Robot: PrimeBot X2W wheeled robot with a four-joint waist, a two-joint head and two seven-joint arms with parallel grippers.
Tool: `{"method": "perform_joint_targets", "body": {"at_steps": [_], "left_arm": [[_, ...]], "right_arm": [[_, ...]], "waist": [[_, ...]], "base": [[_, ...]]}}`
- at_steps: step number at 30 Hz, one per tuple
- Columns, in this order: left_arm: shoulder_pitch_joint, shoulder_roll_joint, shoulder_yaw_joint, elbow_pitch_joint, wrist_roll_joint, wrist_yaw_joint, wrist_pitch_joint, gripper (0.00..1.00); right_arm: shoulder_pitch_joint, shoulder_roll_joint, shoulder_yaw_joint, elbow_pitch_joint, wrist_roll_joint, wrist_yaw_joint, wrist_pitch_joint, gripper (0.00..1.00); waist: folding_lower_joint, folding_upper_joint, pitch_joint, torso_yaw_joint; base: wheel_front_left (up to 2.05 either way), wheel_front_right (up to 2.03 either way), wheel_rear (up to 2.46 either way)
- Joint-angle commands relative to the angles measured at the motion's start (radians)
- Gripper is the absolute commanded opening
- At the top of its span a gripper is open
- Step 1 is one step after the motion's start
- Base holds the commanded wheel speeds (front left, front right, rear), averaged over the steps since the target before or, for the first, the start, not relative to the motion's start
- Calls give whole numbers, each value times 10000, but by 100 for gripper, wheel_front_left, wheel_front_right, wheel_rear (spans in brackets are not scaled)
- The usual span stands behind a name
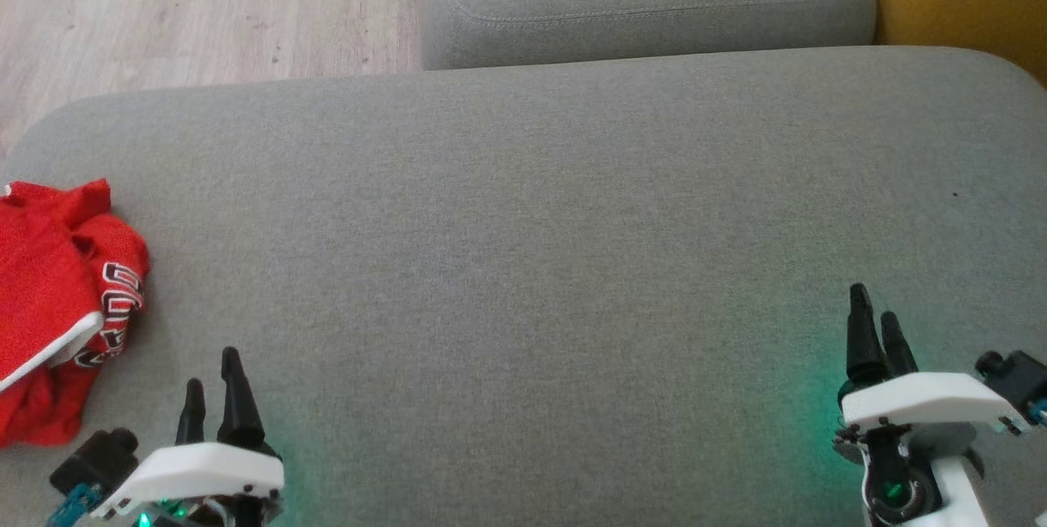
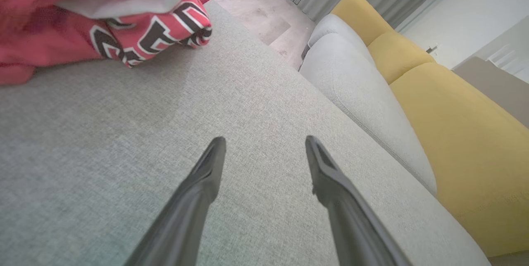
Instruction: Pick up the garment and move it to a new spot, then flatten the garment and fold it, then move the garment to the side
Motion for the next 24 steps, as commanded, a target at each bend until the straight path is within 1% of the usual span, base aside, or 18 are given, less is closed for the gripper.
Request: {"method": "perform_joint_targets", "body": {"at_steps": [1,14,24], "left_arm": [[-476,244,91,-269,374,70,-129,100],[-412,348,-17,-210,2129,254,-540,100],[-478,411,-133,-94,3379,312,-834,100]], "right_arm": [[-619,-55,171,-210,-384,-4,-147,100],[-833,-40,236,200,-2272,-5,-560,100],[-951,-36,315,441,-3558,-5,-855,100]], "waist": [[-1,0,4,0],[-1,0,30,-23],[-1,0,20,-61]], "base": [[0,0,0],[0,0,0],[0,0,0]]}}
